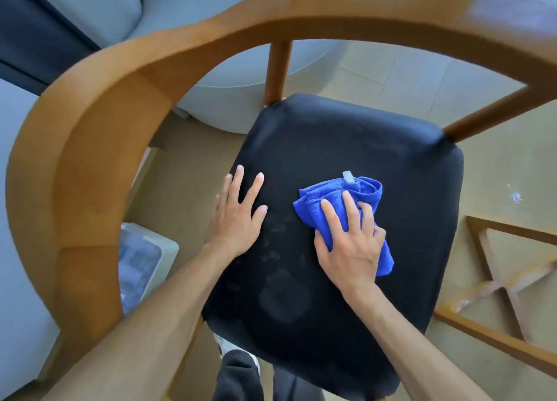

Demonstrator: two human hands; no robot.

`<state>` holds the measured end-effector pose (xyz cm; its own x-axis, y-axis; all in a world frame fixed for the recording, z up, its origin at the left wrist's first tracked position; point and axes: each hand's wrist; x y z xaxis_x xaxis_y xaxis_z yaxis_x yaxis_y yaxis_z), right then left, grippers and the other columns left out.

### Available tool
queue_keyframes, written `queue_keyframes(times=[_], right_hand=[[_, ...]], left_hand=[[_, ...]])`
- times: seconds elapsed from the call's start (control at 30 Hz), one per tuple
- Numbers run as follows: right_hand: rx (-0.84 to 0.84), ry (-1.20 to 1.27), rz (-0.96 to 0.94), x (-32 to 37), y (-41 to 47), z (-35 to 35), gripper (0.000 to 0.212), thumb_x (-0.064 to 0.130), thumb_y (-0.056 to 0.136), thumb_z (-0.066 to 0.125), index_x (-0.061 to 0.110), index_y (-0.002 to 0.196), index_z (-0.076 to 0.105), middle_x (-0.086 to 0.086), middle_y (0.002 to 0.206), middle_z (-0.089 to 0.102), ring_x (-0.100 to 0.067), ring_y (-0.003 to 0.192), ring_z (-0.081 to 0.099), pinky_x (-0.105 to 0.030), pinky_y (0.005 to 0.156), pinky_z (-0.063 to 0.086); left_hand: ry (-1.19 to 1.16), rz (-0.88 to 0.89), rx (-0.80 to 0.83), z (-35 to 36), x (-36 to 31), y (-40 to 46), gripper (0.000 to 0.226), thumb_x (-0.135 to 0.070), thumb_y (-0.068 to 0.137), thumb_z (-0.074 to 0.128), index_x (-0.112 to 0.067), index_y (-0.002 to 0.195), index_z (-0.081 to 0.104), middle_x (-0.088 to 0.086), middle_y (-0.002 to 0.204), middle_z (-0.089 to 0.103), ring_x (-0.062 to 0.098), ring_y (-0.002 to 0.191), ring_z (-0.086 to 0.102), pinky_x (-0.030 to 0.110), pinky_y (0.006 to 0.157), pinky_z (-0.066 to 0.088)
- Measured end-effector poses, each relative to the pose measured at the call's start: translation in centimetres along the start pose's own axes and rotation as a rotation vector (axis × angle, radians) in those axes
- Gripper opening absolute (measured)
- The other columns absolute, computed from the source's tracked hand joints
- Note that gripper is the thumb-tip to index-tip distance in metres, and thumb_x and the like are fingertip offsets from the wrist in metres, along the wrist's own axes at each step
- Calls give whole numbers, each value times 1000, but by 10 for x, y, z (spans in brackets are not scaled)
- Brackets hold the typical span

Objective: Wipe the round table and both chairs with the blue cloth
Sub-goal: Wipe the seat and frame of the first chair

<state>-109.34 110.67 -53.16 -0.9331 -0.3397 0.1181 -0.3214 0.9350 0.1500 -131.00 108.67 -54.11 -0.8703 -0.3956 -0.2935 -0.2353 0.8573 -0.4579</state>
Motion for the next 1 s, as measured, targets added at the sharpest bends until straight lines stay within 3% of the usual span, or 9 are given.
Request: queue_keyframes(times=[0.2, 0.3, 0.4, 0.57, 0.67, 0.77, 0.83, 0.9, 1.0], right_hand=[[171, 295, -490, 76, -107, -17, 42, 19, 66, 64, 26, 107, 70, -8, 128, 63, -37, 110, 61, -40, 75, 49], [322, 332, -811, 75, -129, -20, 31, 23, 84, 53, 32, 111, 66, -3, 130, 61, -31, 115, 59, -41, 83, 51], [291, 289, -985, 54, -109, -17, 35, 14, 97, 36, 29, 118, 60, -4, 131, 58, -31, 113, 55, -40, 79, 49], [69, 202, -695, -16, -29, -19, 35, 8, 82, 55, 25, 109, 69, -8, 122, 64, -36, 102, 63, -38, 69, 46], [8, 120, -187, -48, 38, -18, 46, 12, 73, 67, 19, 119, 67, -13, 130, 59, -42, 106, 58, -44, 71, 49], [28, 143, 338, -27, 77, -15, 50, 23, 84, 55, 19, 134, 54, -11, 141, 47, -43, 106, 49, -48, 81, 47], [20, 130, 263, 8, 71, -11, 45, 15, 80, 56, 18, 124, 62, -12, 132, 55, -39, 94, 53, -43, 70, 44], [46, 132, 28, 53, 46, -10, 39, 6, 74, 54, 19, 108, 68, -11, 116, 64, -33, 79, 54, -38, 60, 37], [108, 194, -198, 105, -5, -12, 41, -1, 70, 50, 20, 99, 69, -11, 110, 66, -32, 77, 55, -38, 58, 36]], left_hand=[[-182, -5, 62, -19, 3, 5, 54, -26, 100, 39, -45, 148, 21, -15, 160, -5, 9, 146, -4, 36, 116, 12], [-193, 6, 84, -25, 5, 4, 53, -24, 101, 37, -46, 147, 22, -17, 159, -5, 7, 146, -4, 33, 115, 12], [-176, -1, 64, -24, 2, 2, 55, -22, 101, 38, -46, 148, 21, -17, 159, -6, 7, 146, -5, 35, 115, 15], [-183, -4, 49, -23, 4, 3, 54, -21, 101, 38, -46, 147, 23, -18, 159, -3, 6, 146, -2, 35, 112, 22], [-210, -10, 27, -22, 5, 3, 54, -19, 101, 33, -50, 144, 27, -21, 158, 1, 2, 144, 0, 29, 102, 25], [-326, -20, 31, -23, 7, 6, 52, -17, 100, 31, -50, 141, 35, -22, 157, 8, 0, 143, 5, 24, 100, 19], [-467, -38, 26, -25, 6, 8, 49, -15, 100, 32, -44, 139, 43, -19, 157, 15, 3, 143, 10, 22, 105, 15], [-624, -57, -1, -29, 4, 13, 45, -9, 100, 35, -29, 136, 51, -9, 156, 24, 7, 141, 20, 13, 107, 15], [-872, -129, 6, -40, 4, 17, 40, -3, 99, 35, -14, 131, 56, 0, 152, 34, 3, 132, 30, -3, 94, 19]])
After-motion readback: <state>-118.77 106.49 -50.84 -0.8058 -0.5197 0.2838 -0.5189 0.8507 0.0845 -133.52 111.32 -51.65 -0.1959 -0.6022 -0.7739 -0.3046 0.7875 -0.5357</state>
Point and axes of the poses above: each hand's wrist, its own y-axis towards the middle knuckle, its own z-axis out of the palm, x = y × z
